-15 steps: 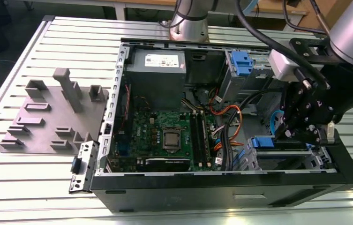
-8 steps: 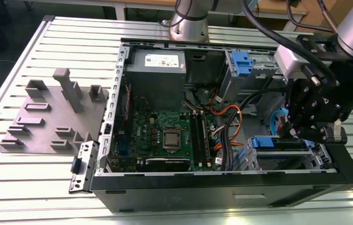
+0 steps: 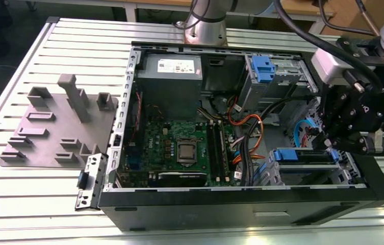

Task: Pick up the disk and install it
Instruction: 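Insert the first disk wire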

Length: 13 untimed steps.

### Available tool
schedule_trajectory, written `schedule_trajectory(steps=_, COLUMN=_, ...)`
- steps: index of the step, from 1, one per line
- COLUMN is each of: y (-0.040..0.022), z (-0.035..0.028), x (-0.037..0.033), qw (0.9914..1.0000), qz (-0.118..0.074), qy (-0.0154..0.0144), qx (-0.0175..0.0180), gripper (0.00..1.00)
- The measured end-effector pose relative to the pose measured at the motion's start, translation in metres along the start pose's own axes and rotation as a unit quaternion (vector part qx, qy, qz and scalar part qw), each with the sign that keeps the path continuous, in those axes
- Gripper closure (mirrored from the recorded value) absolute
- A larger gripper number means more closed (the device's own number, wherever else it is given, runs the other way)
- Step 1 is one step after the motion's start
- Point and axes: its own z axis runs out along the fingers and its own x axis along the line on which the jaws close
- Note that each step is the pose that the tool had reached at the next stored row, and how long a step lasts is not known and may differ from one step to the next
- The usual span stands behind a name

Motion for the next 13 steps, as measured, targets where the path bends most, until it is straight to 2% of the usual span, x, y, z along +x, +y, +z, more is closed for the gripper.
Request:
schedule_trajectory(steps=4, y=-0.0060, z=0.0000, x=-0.0006, qw=1.00000, qz=0.000, qy=0.0000, qx=0.0000, gripper=0.89)
schedule_trajectory(steps=7, y=-0.0060, z=-0.0001, x=-0.0005, qw=1.00000, qz=0.000, qy=0.0000, qx=0.0000, gripper=0.89)
schedule_trajectory(steps=11, y=-0.0061, z=-0.0065, x=-0.0007, qw=1.00000, qz=0.000, qy=0.0001, qx=0.0000, gripper=0.89)
schedule_trajectory(steps=13, y=-0.0062, z=-0.0066, x=-0.0011, qw=1.00000, qz=0.000, qy=-0.0002, qx=0.0000, gripper=0.89)
